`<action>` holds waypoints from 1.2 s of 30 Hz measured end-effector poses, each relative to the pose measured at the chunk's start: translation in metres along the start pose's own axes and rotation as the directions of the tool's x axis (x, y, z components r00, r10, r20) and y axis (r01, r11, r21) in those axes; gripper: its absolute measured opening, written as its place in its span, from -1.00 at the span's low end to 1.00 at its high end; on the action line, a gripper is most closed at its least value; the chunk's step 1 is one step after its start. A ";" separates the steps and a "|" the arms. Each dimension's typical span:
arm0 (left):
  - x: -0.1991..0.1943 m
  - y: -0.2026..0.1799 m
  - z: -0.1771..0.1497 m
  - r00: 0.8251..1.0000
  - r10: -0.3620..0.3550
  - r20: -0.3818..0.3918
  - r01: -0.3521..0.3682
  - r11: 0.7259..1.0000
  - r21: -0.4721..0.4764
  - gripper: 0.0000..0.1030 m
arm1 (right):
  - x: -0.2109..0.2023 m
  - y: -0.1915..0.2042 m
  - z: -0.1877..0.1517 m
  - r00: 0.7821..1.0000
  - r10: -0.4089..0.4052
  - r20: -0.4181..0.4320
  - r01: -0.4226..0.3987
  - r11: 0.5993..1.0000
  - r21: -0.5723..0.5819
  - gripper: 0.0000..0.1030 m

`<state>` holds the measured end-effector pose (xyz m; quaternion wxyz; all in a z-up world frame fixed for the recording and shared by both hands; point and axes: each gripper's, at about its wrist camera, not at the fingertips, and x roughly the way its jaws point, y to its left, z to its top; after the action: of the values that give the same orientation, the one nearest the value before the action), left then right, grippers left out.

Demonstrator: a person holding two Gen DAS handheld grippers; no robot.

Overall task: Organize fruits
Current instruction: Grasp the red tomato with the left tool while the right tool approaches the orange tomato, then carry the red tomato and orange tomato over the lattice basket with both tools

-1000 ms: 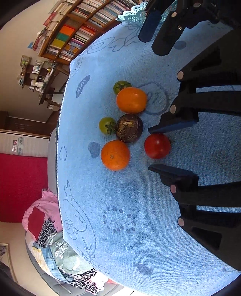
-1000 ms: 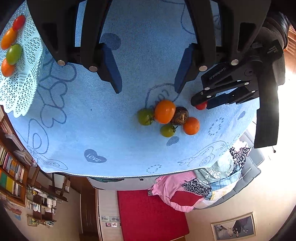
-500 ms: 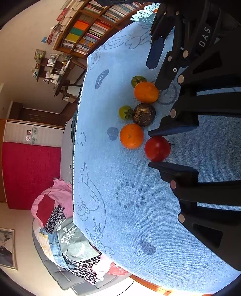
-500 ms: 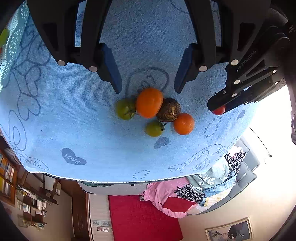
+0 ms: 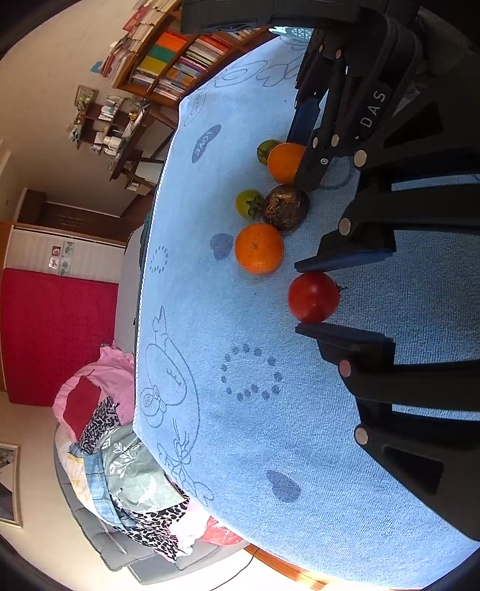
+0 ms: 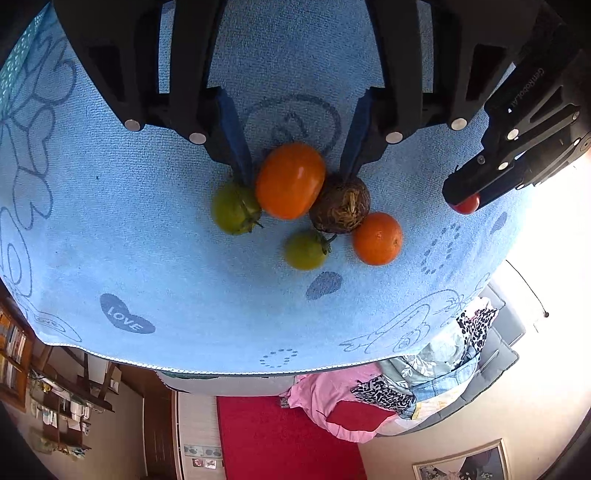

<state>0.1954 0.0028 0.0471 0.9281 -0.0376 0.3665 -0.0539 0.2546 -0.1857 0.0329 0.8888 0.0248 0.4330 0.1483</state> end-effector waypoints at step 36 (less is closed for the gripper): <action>-0.030 -0.019 -0.012 0.999 -0.026 0.027 0.025 0.999 0.037 -0.46 | -0.081 -0.005 -0.035 0.995 0.001 0.099 -0.007 0.998 0.055 -0.27</action>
<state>0.1645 -0.0127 0.0607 0.9328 -0.0258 0.3521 -0.0721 0.1818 -0.2164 0.0723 0.9078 0.0578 0.3923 0.1366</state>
